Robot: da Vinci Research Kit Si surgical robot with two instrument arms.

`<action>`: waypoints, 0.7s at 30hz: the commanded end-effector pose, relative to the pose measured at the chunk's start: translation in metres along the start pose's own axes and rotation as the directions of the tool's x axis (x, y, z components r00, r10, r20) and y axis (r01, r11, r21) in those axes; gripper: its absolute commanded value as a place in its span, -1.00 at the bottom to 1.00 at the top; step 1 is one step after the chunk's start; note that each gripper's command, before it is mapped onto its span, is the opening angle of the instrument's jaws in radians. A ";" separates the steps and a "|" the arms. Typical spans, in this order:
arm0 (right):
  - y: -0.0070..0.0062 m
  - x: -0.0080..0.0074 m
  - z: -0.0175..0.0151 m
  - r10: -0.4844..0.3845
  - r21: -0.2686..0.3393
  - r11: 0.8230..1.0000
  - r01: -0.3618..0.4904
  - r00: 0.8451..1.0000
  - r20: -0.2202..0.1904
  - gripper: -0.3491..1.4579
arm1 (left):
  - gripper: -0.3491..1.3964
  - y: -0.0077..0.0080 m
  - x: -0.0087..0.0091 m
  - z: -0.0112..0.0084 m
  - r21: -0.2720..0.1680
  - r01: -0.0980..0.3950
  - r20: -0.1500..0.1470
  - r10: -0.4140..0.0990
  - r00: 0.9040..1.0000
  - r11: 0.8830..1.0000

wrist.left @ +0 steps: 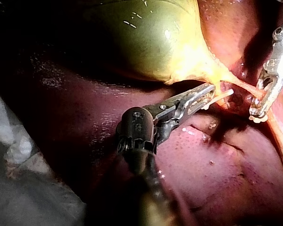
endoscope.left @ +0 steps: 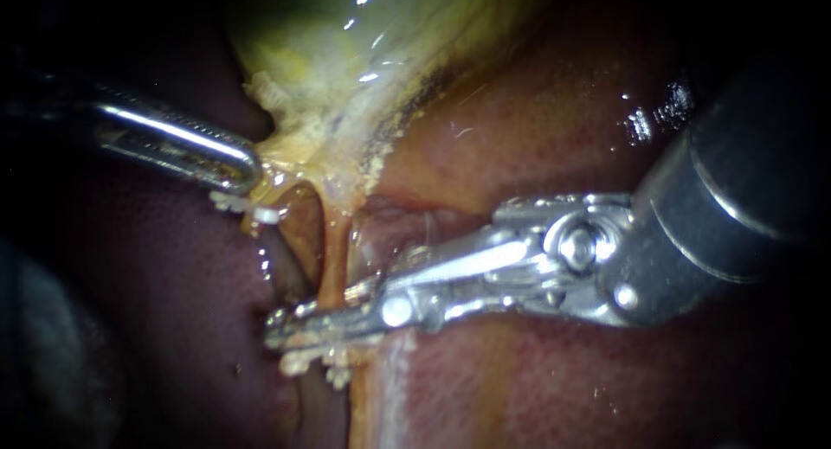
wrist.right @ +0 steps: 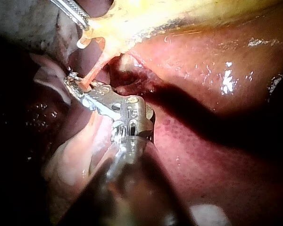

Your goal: Going back second clip right tube

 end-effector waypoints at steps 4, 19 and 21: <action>0.0002 -0.0002 0.0000 -0.001 0.000 1.000 0.001 1.000 0.000 -1.00 | -1.00 0.0000 0.0000 0.0000 0.000 0.000 0.000 0.000 1.000 1.000; 0.0045 -0.0024 0.0013 -0.287 0.011 0.958 0.287 0.957 -0.043 -0.09 | -1.00 0.0000 0.0000 0.0000 0.000 0.000 0.000 0.000 1.000 1.000; 0.0051 -0.0025 0.0011 -0.326 -0.024 0.945 0.325 0.944 -0.057 -0.07 | -1.00 0.0000 0.0000 0.0000 0.000 0.000 0.000 0.000 1.000 1.000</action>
